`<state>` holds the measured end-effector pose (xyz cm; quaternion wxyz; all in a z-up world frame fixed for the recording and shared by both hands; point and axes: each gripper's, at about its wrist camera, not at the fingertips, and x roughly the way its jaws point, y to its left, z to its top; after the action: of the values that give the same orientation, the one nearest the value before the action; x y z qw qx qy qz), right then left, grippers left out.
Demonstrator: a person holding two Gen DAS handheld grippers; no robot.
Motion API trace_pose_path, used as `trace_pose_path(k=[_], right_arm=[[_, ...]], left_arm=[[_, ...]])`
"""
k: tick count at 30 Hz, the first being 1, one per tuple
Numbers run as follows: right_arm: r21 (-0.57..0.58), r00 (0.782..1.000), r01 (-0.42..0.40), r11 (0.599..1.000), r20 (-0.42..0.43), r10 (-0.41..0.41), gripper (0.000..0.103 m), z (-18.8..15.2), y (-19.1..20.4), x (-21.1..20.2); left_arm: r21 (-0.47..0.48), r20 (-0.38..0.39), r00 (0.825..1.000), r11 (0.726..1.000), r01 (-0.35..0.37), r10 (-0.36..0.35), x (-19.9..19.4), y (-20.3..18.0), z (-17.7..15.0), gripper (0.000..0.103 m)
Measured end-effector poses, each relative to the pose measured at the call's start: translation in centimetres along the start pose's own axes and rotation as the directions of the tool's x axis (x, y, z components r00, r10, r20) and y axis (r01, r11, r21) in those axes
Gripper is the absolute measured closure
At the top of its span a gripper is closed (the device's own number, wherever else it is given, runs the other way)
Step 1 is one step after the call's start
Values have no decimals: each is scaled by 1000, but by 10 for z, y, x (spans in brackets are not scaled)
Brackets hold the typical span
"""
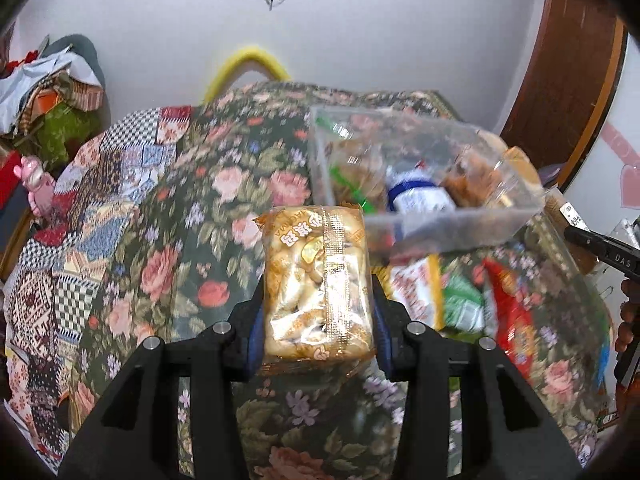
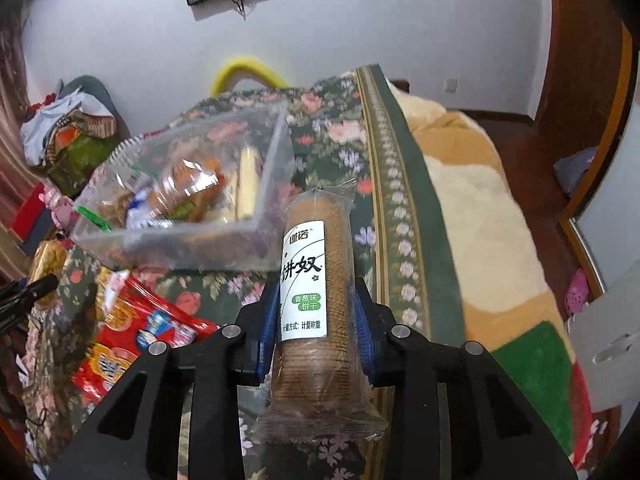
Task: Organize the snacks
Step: 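Lower the peanut pack and cracker roll into the clear box, open both grippers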
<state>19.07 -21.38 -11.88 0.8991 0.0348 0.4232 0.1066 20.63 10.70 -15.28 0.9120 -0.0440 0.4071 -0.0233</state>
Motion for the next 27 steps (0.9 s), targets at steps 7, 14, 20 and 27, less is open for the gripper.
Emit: trace_pose_path(k=[7, 14, 20, 27], right_arm=[[-23, 996, -39, 999, 84, 41, 72, 24, 13, -22], [-62, 987, -64, 996, 145, 72, 72, 51, 30, -27], [-89, 982, -71, 993, 169, 85, 71, 69, 43, -19], [-107, 985, -72, 992, 151, 88, 72, 80, 53, 5]], left_arm=[[13, 61, 997, 999, 38, -39, -11, -18, 30, 59], [55, 116, 992, 997, 46, -52, -9, -39, 60, 59], [64, 116, 990, 996, 66, -74, 7, -54, 78, 59], [54, 94, 991, 994, 95, -100, 38, -67, 96, 59]])
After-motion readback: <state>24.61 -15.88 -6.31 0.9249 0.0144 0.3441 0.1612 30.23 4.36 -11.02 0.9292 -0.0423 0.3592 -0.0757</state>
